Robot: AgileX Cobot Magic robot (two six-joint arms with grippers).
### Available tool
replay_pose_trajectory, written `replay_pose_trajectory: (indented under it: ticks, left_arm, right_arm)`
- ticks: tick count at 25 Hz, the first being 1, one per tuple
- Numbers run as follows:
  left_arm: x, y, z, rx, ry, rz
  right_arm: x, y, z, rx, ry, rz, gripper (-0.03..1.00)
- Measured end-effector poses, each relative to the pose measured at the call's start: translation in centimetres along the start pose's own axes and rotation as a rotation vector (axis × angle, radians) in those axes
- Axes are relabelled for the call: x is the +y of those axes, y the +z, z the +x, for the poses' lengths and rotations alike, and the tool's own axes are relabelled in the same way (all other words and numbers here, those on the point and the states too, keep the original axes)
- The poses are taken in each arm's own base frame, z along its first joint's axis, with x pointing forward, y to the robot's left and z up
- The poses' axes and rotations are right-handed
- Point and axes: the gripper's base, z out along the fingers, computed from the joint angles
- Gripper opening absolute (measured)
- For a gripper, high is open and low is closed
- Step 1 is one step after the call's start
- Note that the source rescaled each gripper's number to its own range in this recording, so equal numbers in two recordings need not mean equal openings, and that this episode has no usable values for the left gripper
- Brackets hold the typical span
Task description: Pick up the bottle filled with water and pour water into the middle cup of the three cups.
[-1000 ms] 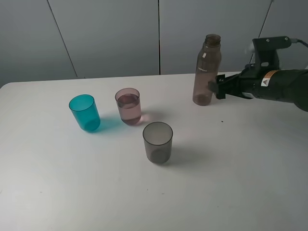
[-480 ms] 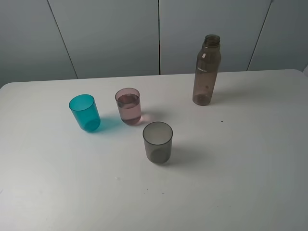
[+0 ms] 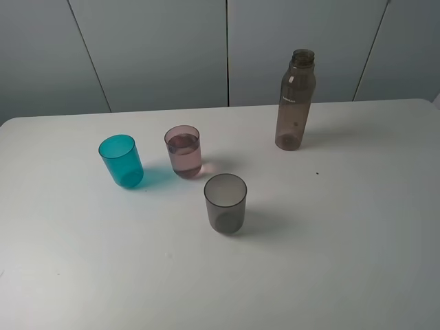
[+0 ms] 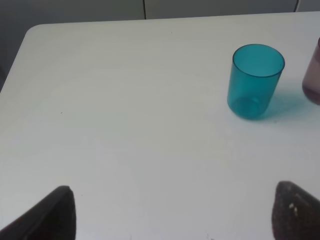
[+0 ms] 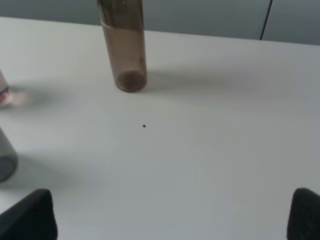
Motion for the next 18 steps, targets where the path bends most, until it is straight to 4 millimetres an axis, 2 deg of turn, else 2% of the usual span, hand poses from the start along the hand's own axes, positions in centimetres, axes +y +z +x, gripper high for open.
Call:
replay_pose_trajectory:
  ticks: [5,18]
  left_arm:
    - [0.0,0.0,0.0,0.000,0.000,0.000]
    - [0.0,0.0,0.0,0.000,0.000,0.000]
  right_arm:
    - [0.3,-0.1,2.4,-0.062,-0.023,-0.034,0.99]
    - [0.1,0.3,2.8,-0.042,-0.017,-0.017,0.99]
